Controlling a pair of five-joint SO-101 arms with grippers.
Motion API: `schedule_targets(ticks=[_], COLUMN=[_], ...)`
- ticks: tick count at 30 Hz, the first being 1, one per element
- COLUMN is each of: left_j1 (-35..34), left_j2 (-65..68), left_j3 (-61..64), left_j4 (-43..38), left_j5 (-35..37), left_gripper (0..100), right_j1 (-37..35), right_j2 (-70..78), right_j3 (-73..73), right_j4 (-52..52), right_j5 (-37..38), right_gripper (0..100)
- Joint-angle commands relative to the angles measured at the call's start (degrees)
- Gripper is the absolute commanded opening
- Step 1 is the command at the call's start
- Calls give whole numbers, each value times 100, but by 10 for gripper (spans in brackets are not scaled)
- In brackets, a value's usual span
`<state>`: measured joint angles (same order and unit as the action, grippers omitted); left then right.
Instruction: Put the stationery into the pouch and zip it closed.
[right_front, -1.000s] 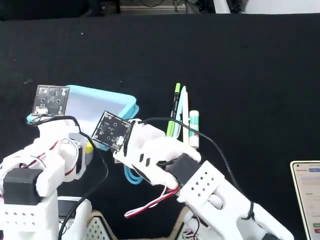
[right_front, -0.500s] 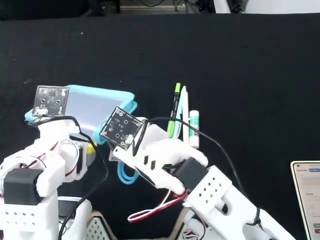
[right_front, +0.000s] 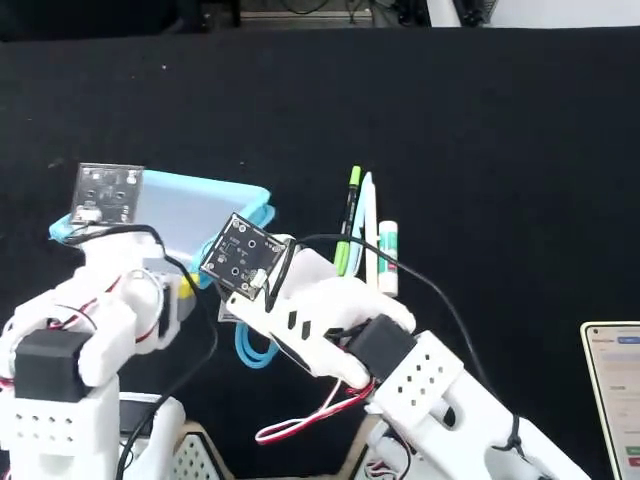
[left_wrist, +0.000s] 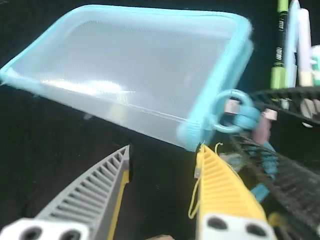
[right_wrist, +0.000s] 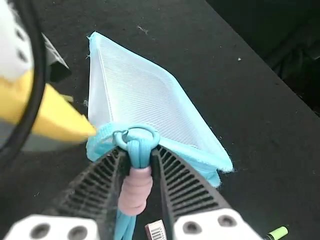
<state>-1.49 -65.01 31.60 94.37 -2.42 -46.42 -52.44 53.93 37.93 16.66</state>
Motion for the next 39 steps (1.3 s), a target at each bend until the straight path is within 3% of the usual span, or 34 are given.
schedule_targets(ticks=[1, 8, 12, 39], left_j1=[585, 268, -22, 189], left_j2=[9, 26, 9, -35], left_j3=[-4, -4, 356, 541], left_j4=[-88, -123, -554, -747], left_j5=[88, 62, 35, 316], left_gripper=[224, 224, 224, 225], right_j1=[62, 62, 62, 62], right_j2=[-198, -198, -224, -198], right_j3=[-154, -145, -145, -145], right_j4=[-176, -149, -167, -290], right_j5=[-35, -44, -35, -26], right_gripper=[11, 11, 11, 11])
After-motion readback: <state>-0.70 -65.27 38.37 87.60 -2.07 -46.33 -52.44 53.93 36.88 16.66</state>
